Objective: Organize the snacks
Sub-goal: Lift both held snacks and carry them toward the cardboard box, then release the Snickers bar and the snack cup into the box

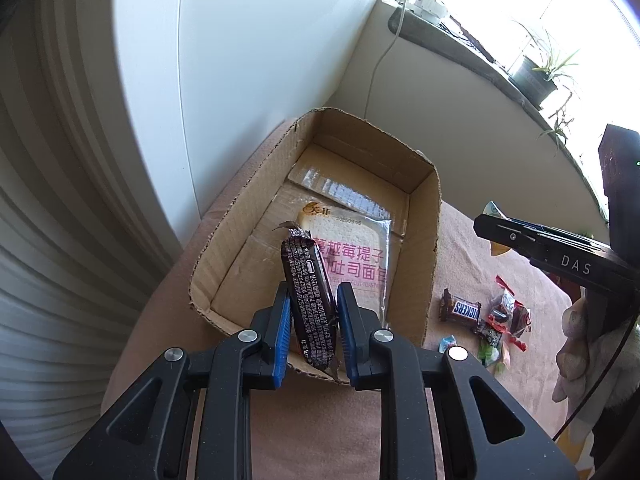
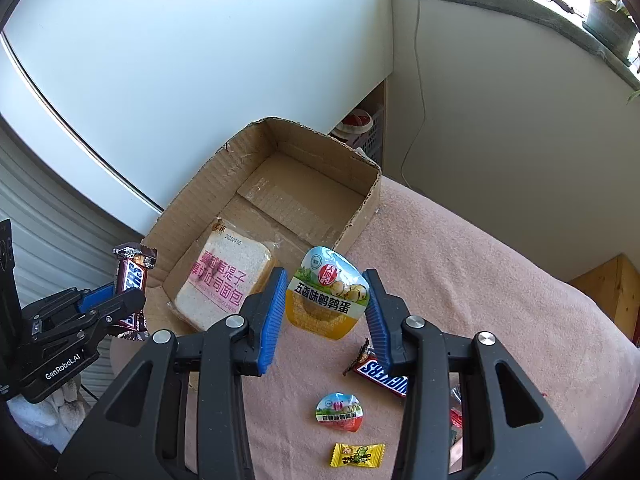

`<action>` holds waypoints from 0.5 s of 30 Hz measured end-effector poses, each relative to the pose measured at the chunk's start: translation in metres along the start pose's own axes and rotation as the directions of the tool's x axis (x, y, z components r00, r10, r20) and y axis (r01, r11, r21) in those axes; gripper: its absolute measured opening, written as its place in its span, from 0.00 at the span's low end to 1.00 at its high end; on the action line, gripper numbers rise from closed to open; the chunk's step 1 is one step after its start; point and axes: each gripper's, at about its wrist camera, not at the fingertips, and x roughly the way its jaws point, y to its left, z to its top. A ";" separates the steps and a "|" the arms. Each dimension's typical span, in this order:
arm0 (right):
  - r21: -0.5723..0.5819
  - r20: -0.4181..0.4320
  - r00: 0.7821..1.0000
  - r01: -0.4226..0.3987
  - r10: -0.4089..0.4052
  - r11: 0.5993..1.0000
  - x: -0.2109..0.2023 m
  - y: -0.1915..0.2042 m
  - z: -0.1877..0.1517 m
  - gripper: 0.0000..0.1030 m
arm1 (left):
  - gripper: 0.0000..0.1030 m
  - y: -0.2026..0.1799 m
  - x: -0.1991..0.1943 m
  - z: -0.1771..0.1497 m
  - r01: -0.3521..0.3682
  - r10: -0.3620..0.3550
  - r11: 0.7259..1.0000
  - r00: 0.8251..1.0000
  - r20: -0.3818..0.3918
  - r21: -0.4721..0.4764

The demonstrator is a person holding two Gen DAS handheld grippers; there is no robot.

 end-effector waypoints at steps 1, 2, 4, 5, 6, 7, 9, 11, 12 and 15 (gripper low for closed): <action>-0.006 -0.002 1.000 0.000 0.000 1.000 0.003 0.002 0.002 0.39 | 0.20 0.001 0.001 0.000 -0.007 0.007 1.000 1.000 -0.002 0.003; -0.011 -0.005 1.000 -0.001 0.001 1.000 0.005 0.004 0.004 0.39 | 0.20 0.002 0.003 0.001 -0.014 0.014 1.000 1.000 -0.003 0.008; -0.017 -0.013 1.000 0.000 0.000 1.000 0.011 0.007 0.008 0.39 | 0.20 0.004 0.005 0.001 -0.022 0.022 1.000 1.000 -0.005 0.014; -0.019 -0.018 1.000 -0.001 0.001 1.000 0.015 0.008 0.010 0.39 | 0.20 0.005 0.006 0.001 -0.025 0.025 1.000 1.000 -0.006 0.016; -0.020 -0.024 1.000 -0.003 0.002 1.000 0.018 0.008 0.011 0.39 | 0.20 0.005 0.007 0.001 -0.027 0.027 0.999 1.000 -0.009 0.018; -0.021 -0.029 1.000 -0.004 0.003 1.000 0.022 0.010 0.012 0.39 | 0.20 0.006 0.009 0.002 -0.028 0.028 0.999 1.000 -0.010 0.019; -0.024 -0.038 0.999 -0.005 0.004 1.000 0.029 0.012 0.014 0.39 | 0.20 0.007 0.010 0.002 -0.031 0.031 0.999 0.999 -0.010 0.018; -0.027 -0.045 0.999 -0.005 0.004 1.000 0.035 0.014 0.016 0.39 | 0.20 0.008 0.010 0.003 -0.032 0.033 0.999 0.999 -0.012 0.018; -0.027 -0.050 0.999 -0.009 0.007 1.000 0.037 0.015 0.016 0.39 | 0.20 0.008 0.011 0.003 -0.031 0.032 0.999 0.999 -0.012 0.018; -0.026 -0.059 0.998 -0.019 0.017 0.999 0.043 0.017 0.017 0.39 | 0.20 0.006 0.011 0.004 -0.030 0.030 0.999 0.999 -0.013 0.028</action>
